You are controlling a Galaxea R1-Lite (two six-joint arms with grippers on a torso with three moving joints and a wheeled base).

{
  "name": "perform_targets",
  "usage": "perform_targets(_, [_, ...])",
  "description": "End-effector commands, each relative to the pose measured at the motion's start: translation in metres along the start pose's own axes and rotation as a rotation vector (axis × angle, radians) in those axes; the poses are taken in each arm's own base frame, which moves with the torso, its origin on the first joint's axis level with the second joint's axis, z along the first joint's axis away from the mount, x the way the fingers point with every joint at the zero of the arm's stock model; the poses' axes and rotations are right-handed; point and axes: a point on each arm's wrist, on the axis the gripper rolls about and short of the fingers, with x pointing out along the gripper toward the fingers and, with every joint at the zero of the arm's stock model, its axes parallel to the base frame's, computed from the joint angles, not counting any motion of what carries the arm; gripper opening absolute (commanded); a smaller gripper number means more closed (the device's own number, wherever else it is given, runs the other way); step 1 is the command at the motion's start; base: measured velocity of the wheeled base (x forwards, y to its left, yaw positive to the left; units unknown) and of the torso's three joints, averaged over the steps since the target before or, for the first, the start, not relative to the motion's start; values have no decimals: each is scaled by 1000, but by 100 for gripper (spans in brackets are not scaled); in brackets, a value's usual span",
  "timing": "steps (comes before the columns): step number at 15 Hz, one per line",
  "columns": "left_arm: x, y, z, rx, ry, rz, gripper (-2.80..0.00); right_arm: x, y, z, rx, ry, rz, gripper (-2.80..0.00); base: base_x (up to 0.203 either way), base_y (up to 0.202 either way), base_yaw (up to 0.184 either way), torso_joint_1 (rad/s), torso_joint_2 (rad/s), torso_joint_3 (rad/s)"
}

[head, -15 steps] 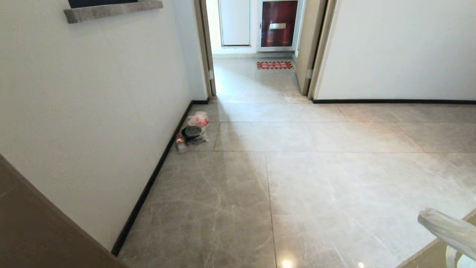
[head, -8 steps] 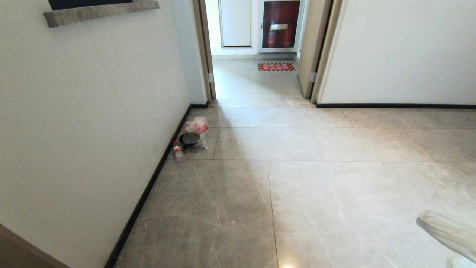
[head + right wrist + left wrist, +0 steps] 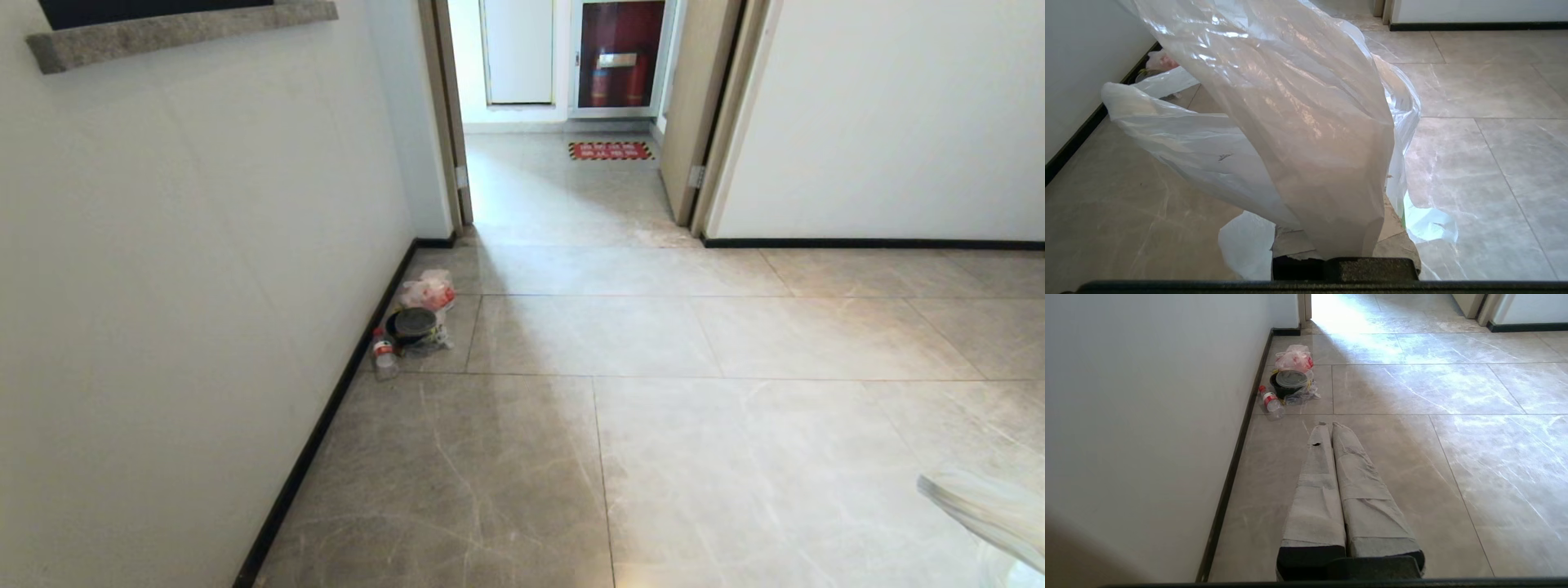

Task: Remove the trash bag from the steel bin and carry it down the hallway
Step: Put the trash bag at the door

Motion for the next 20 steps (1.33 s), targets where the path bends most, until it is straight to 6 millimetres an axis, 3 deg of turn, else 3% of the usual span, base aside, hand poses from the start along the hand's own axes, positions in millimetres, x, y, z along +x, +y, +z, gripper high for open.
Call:
perform_targets(1, [0,0,0,0,1,-1,-280,-3,0,-1,1,-39,0,-280,200,0,-2,2,-1,2])
perform_targets(20, [0,0,0,0,-1,0,-280,-3,0,-1,-1,-39,0,-280,192,0,0,2,3,2])
